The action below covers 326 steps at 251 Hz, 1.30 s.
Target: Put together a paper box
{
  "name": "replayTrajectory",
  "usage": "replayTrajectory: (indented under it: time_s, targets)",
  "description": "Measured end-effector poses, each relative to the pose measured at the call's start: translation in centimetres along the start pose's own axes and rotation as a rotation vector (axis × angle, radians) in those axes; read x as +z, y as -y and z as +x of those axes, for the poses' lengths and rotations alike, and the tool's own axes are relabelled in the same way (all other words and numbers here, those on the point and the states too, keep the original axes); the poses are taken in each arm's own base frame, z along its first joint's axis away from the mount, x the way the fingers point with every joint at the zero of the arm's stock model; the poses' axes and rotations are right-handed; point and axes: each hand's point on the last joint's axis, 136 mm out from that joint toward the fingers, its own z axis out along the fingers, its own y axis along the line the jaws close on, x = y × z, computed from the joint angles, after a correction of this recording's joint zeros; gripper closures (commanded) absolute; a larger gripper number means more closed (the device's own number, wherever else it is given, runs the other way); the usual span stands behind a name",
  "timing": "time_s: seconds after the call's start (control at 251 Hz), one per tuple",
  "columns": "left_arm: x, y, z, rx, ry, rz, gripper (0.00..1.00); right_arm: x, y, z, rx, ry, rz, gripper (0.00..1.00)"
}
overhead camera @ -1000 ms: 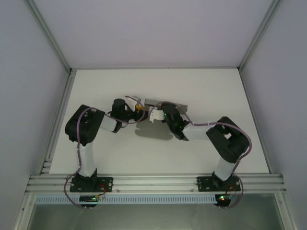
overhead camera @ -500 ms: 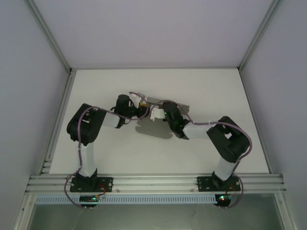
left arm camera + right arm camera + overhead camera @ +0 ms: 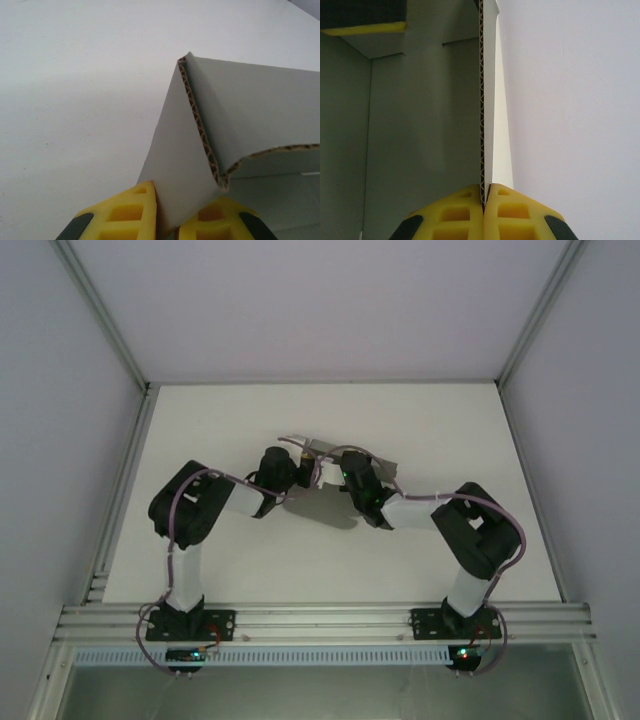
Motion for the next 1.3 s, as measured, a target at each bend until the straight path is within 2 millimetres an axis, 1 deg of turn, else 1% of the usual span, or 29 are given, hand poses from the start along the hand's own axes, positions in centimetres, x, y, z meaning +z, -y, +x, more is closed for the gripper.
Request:
replayTrajectory:
  time_s: [0.044, 0.068, 0.1, 0.116, 0.311, 0.355, 0.411, 0.475, 0.527, 0.595, 0.643, 0.73, 0.746, 0.766, 0.83, 0.842, 0.87, 0.874, 0.894, 0.926, 0.934, 0.954, 0.962, 0.974, 0.982, 1.07, 1.141, 1.193, 1.301]
  targets:
    - [0.0, 0.0, 0.0, -0.004, 0.002, -0.015, 0.99, 0.0, 0.0, 0.0, 0.003, 0.000, -0.001, 1.00]
    - [0.0, 0.0, 0.0, -0.006, 0.004, -0.021, 0.93, 0.0, 0.0, 0.0, 0.004, 0.000, -0.002, 1.00]
    - [0.0, 0.0, 0.0, -0.005, 0.005, -0.022, 0.81, 0.1, 0.0, 0.0, 0.007, 0.001, -0.002, 1.00]
    - [0.0, 0.1, -0.1, -0.005, 0.008, -0.019, 0.78, 0.1, 0.0, 0.1, 0.008, 0.001, -0.002, 1.00]
    - [-0.2, 0.0, 0.2, -0.021, 0.010, 0.030, 0.69, 0.1, 0.0, -0.3, 0.014, 0.031, -0.018, 1.00]
    - [-0.2, -0.1, 0.3, -0.024, 0.007, 0.042, 0.68, 0.0, 0.0, -0.4, 0.014, 0.037, -0.021, 1.00]
    - [-0.2, -0.1, 0.3, -0.025, 0.002, 0.055, 0.63, 0.0, -0.1, -0.6, 0.016, 0.043, -0.026, 1.00]
    - [-0.2, -0.1, 0.4, -0.023, -0.005, 0.066, 0.63, 0.0, -0.1, -0.7, 0.017, 0.052, -0.029, 1.00]
    - [-0.1, 0.0, 0.4, -0.018, -0.012, 0.073, 0.64, 0.0, -0.1, -0.8, 0.018, 0.054, -0.033, 1.00]
    - [0.3, -0.1, 0.1, -0.009, -0.020, 0.075, 0.81, 0.1, 0.0, -0.7, 0.020, 0.050, -0.034, 1.00]
    - [0.7, -0.2, -0.1, -0.008, -0.023, 0.078, 0.88, 0.1, 0.0, -0.6, 0.023, 0.047, -0.035, 1.00]
    - [1.2, -0.2, -0.4, 0.019, -0.028, 0.079, 0.89, 0.2, 0.1, -0.5, 0.032, 0.044, -0.034, 1.00]
    - [1.3, -0.2, -0.4, 0.020, -0.028, 0.080, 0.92, 0.2, 0.2, -0.5, 0.034, 0.044, -0.033, 1.00]
    - [1.4, -0.1, -0.4, 0.023, -0.029, 0.082, 1.00, 0.2, 0.2, -0.5, 0.035, 0.043, -0.035, 1.00]
    - [1.5, 0.0, -0.5, 0.026, -0.032, 0.089, 1.00, 0.3, 0.1, -0.4, 0.041, 0.036, -0.042, 1.00]
    - [1.5, -0.1, -0.5, 0.025, -0.031, 0.089, 1.00, 0.3, 0.2, -0.4, 0.044, 0.036, -0.043, 0.98]
    - [1.6, 0.0, -0.5, 0.025, -0.031, 0.091, 1.00, 0.4, 0.3, -0.4, 0.053, 0.034, -0.043, 0.89]
    - [1.6, -0.1, -0.5, 0.025, -0.031, 0.091, 1.00, 0.4, 0.3, -0.4, 0.055, 0.034, -0.044, 0.89]
    - [1.6, -0.1, -0.6, 0.024, -0.031, 0.090, 1.00, 0.4, 0.4, -0.4, 0.062, 0.034, -0.043, 0.79]
    - [1.6, -0.2, -0.6, 0.022, -0.030, 0.088, 1.00, 0.4, 0.5, -0.5, 0.083, 0.038, -0.044, 0.56]
    - [1.6, -0.2, -0.6, 0.019, -0.030, 0.088, 1.00, 0.4, 0.5, -0.6, 0.082, 0.042, -0.046, 0.48]
    - [1.6, -0.2, -0.6, 0.014, -0.030, 0.088, 1.00, 0.4, 0.5, -0.7, 0.102, 0.049, -0.052, 0.23]
    - [1.6, -0.3, -0.6, 0.011, -0.029, 0.087, 1.00, 0.3, 0.4, -0.8, 0.103, 0.053, -0.055, 0.14]
    - [1.5, -0.3, -0.6, 0.007, -0.030, 0.088, 1.00, 0.3, 0.4, -0.9, 0.112, 0.060, -0.061, 0.06]
    - [1.5, -0.3, -0.6, 0.004, -0.030, 0.090, 1.00, 0.3, 0.4, -1.0, 0.119, 0.064, -0.064, 0.03]
    - [1.4, 0.0, -0.4, -0.026, -0.041, 0.113, 1.00, -0.1, 0.2, -1.1, 0.192, 0.083, -0.101, 0.02]
    - [0.9, 0.4, -0.4, -0.056, -0.049, 0.134, 1.00, -0.8, 1.1, -0.5, 0.266, 0.083, -0.113, 0.02]
    - [0.3, 0.6, -0.5, -0.077, -0.051, 0.147, 1.00, -1.7, 2.7, 0.2, 0.343, 0.085, -0.099, 0.02]
    - [-0.9, 0.7, -0.8, -0.129, -0.057, 0.183, 1.00, -4.9, 7.5, 1.7, 0.528, 0.110, -0.049, 0.02]
